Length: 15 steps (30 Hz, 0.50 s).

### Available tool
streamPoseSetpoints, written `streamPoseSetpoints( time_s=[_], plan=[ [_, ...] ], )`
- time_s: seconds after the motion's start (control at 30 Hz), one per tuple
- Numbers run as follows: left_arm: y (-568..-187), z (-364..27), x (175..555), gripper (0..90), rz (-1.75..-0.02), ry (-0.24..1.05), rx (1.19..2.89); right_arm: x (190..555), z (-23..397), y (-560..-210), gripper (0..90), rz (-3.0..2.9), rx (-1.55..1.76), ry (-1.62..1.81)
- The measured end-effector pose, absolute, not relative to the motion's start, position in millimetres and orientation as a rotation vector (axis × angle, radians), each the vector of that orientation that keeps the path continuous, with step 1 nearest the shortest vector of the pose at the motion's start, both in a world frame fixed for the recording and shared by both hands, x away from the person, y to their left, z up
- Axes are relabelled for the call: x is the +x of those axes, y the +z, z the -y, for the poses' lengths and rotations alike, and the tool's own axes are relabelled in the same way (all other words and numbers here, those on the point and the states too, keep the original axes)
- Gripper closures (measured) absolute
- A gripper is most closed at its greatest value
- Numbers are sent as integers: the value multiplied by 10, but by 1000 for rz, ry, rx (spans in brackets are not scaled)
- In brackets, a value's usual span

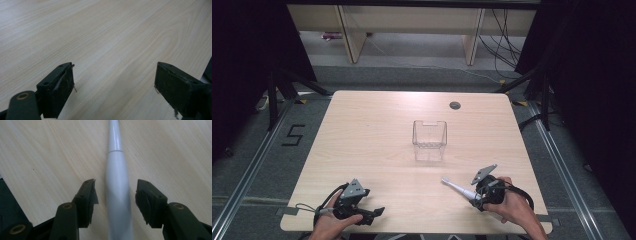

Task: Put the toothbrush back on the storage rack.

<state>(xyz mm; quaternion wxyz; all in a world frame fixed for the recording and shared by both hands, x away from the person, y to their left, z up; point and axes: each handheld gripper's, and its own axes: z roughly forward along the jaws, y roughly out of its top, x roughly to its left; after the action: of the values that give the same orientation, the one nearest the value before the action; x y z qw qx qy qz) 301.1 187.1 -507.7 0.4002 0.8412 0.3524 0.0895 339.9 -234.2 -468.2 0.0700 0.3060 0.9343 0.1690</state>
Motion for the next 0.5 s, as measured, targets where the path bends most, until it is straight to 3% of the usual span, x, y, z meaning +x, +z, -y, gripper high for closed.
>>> streamPoseSetpoints(
  time_s=[0.5],
  plan=[
    [-5080,-1859,3005,151,-904,227,2105,3482,2293,-4717,575,-2876,913,402]
  ],
)
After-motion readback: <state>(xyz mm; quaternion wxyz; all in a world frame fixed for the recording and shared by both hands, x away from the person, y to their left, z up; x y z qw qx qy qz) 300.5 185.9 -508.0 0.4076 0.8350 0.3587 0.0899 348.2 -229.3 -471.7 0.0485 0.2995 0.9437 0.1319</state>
